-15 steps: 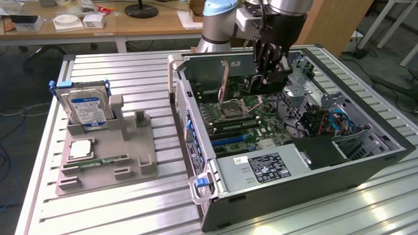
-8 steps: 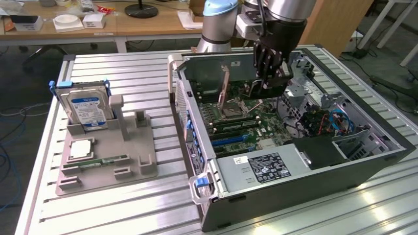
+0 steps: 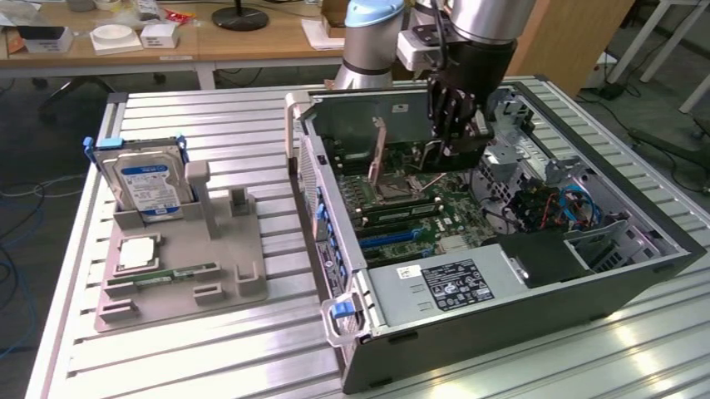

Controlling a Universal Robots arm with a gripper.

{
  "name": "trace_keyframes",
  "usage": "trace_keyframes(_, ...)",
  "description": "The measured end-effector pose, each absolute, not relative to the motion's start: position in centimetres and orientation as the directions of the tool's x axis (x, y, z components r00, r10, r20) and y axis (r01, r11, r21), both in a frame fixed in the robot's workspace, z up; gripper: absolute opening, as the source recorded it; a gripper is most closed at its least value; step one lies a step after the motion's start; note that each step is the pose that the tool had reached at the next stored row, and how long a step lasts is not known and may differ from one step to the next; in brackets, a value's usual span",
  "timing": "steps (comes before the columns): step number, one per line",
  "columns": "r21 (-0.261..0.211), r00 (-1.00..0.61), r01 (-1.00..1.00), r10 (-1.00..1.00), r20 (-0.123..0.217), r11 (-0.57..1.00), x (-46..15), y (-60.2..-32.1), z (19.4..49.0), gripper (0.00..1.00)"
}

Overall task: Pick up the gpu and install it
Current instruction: 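Insert the gpu into the slot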

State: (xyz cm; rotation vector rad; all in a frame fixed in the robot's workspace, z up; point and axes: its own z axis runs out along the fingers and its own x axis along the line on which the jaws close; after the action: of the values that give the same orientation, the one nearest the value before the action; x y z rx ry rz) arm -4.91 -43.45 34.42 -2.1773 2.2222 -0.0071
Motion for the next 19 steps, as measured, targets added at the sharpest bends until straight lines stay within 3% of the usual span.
trace_keyframes(19, -0.025, -0.020, -0.999, -1.000, -0.019, 0.021, -6.7, -44.9, 33.5, 0.27)
